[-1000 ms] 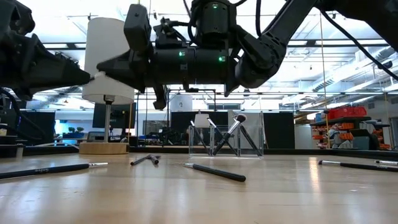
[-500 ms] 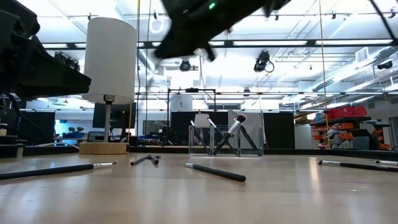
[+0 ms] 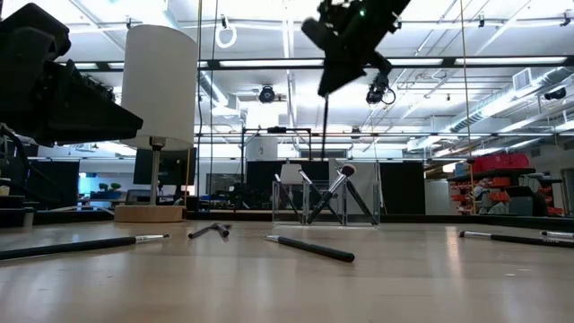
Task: Put items in baskets/containers
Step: Put the black liner brush into the transparent organizer
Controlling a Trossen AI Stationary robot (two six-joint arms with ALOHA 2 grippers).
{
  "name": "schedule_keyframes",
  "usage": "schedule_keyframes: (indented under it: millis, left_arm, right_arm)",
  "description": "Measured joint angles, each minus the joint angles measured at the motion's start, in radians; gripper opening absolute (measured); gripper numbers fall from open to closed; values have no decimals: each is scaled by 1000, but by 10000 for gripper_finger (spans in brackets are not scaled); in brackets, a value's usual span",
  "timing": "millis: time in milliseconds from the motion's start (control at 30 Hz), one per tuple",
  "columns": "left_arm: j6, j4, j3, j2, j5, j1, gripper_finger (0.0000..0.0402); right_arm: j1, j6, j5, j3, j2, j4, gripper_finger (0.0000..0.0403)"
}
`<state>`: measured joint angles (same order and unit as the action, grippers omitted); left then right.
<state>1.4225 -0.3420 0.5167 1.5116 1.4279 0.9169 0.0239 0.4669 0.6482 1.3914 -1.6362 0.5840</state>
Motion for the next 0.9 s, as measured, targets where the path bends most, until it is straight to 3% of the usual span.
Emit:
schedule_keyframes:
  millis: [433, 767, 900]
  left_arm:
    - [-5, 4, 0, 0, -19, 0, 220]
    - [-46, 20, 0, 0, -27, -7, 220]
    - [-55, 26, 0, 0, -31, -6, 220]
  right_arm:
    - [-87, -80, -145, -1, -50, -140, 7]
    - [-167, -109, -198, 0, -95, -226, 8]
    - [-195, -107, -311, 2, -120, -247, 8]
